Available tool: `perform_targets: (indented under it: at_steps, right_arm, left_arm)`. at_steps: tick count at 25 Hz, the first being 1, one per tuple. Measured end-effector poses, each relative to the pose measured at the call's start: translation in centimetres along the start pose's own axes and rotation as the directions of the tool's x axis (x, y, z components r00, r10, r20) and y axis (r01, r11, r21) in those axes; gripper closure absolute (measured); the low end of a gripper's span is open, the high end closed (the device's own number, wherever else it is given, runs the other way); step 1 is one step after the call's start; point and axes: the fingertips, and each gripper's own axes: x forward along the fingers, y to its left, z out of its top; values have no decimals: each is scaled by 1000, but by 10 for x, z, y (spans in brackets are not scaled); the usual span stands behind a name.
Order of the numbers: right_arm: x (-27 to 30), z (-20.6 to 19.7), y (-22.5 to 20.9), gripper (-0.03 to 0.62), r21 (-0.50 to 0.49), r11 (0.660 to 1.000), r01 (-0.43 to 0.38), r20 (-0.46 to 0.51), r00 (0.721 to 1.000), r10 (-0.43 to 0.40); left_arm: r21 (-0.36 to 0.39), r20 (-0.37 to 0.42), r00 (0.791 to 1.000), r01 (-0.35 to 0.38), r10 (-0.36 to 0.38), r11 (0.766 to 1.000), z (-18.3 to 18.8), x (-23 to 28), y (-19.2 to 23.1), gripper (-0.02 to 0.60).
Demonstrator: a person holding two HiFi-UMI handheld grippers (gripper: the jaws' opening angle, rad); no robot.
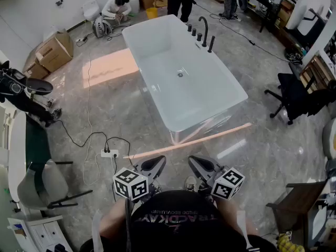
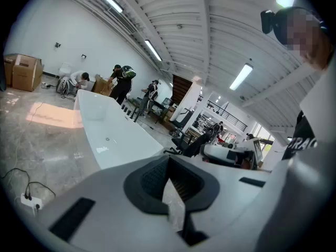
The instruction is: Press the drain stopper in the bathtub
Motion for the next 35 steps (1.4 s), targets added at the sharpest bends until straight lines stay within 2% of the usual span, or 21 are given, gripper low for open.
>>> perform_targets:
  at_steps: [10,16,22,35]
  right_arm:
    - [1,0,2,583,-10,1000,-7,-7,1000,7]
    - [3,1,10,582,-11,999,-40,23,999,41]
    - [8,0,14,582,-23,999,-31,13,999,31]
    - [82,-15,48,582,-26,999,-35,1,999,35]
  left_arm:
    - [3,12,1000,-9,9,1000,-2,-2,4,577]
    - [-7,10,1000,-3,3,1000,-6,-4,7,577]
    - [-16,9,1000,9,-9,1000,-5,-9,10,577]
    - [-48,38,999,-14,16,999,9,-74,72,577]
